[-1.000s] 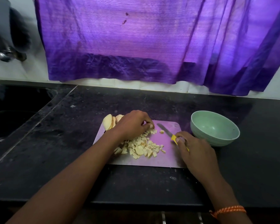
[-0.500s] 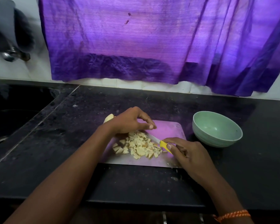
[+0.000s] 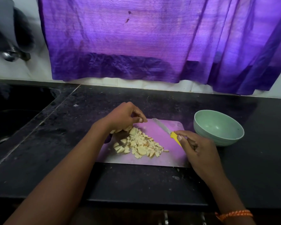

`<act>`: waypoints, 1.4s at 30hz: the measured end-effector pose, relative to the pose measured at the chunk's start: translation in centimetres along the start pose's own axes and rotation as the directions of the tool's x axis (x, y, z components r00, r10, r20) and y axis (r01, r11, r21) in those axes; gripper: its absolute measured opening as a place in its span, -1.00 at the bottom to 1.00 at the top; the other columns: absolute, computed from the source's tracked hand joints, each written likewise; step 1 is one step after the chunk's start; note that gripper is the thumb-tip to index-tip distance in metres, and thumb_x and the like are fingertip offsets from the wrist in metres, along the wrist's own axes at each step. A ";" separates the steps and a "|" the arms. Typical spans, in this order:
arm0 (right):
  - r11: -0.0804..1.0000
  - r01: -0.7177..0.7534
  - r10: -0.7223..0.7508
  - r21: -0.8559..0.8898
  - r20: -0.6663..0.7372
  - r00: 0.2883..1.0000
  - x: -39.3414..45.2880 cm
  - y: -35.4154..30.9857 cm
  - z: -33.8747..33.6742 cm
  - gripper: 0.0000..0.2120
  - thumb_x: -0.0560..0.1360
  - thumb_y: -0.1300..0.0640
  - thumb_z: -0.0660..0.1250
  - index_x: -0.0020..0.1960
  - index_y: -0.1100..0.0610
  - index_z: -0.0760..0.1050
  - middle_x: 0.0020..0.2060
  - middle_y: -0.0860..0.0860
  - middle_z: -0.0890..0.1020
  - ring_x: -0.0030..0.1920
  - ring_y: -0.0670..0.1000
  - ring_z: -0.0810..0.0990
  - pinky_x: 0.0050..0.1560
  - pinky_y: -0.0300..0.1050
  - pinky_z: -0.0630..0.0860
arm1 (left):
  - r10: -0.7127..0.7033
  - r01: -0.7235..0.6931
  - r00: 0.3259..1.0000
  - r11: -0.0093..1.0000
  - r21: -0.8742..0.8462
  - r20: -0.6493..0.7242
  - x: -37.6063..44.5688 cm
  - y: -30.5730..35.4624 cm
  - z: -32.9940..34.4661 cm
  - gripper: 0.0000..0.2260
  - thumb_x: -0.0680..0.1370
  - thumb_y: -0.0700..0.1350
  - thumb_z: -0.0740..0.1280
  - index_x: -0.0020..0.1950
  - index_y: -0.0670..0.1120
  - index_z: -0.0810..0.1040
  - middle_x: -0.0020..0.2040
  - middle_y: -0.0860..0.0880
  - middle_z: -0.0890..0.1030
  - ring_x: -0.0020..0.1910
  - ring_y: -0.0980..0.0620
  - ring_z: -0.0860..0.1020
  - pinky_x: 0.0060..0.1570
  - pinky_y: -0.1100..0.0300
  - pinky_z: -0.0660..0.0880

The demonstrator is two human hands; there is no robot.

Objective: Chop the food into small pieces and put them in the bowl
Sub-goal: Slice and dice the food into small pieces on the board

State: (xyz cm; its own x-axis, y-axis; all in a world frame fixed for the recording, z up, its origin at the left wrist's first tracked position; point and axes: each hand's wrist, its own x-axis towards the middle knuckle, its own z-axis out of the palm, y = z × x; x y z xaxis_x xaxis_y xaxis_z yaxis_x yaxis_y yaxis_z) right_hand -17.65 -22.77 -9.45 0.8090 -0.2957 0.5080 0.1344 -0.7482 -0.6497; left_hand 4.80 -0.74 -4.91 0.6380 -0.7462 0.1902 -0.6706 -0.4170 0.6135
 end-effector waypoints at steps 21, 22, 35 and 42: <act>0.978 0.013 -0.008 -0.209 0.029 1.000 0.1 1.0 0.4 -0.81 0.66 -0.12 0.29 0.21 -0.20 0.62 -0.13 -0.19 0.71 -0.14 -0.14 0.66 -0.10 0.01 0.60 | -0.016 0.001 0.992 0.993 0.115 0.128 -0.3 1.9 0.3 -0.56 0.49 -0.47 0.23 -0.15 -0.03 0.81 -0.20 0.10 0.75 -0.16 0.16 0.71 0.05 0.03 0.69; 0.978 0.015 -0.009 -0.210 0.030 1.000 0.1 0.9 0.4 -0.81 0.66 -0.12 0.29 0.21 -0.20 0.62 -0.12 -0.19 0.71 -0.14 -0.14 0.66 -0.10 0.00 0.60 | -0.014 0.004 0.994 0.997 0.083 0.112 -0.3 2.0 0.2 -0.56 0.49 -0.47 0.23 -0.16 -0.04 0.80 -0.22 0.08 0.75 -0.17 0.13 0.71 0.04 0.01 0.69; 0.968 0.029 -0.033 -0.249 -0.013 0.999 0.3 0.8 0.5 -0.66 0.67 -0.16 0.18 0.30 -0.10 0.63 0.08 -0.19 0.72 0.00 -0.08 0.68 -0.01 0.04 0.61 | -0.423 0.445 0.891 0.886 0.130 -0.165 -2.3 -3.9 -5.8 -0.93 0.61 -0.01 0.50 0.03 0.02 0.74 -0.11 -0.03 0.76 -0.13 -0.05 0.73 -0.05 -0.02 0.70; 0.957 0.034 -0.028 -0.288 0.025 0.999 0.3 0.9 0.6 -0.63 0.66 -0.20 0.13 0.27 -0.13 0.62 0.03 -0.17 0.73 -0.08 -0.07 0.67 -0.07 0.04 0.60 | -0.525 0.529 0.847 0.847 0.050 -0.079 -2.3 -4.0 -5.6 -0.87 0.65 -0.04 0.44 0.02 -0.09 0.70 -0.21 -0.16 0.73 -0.33 -0.07 0.69 -0.35 0.15 0.62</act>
State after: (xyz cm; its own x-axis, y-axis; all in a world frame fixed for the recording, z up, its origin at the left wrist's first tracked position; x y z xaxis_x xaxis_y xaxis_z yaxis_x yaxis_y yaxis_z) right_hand -16.97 -23.17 -10.18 0.8190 -0.2597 0.5116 -0.0088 -0.8973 -0.4414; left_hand 8.12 5.51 -3.51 0.9227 -0.3723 -0.1003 -0.2492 -0.7743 0.5817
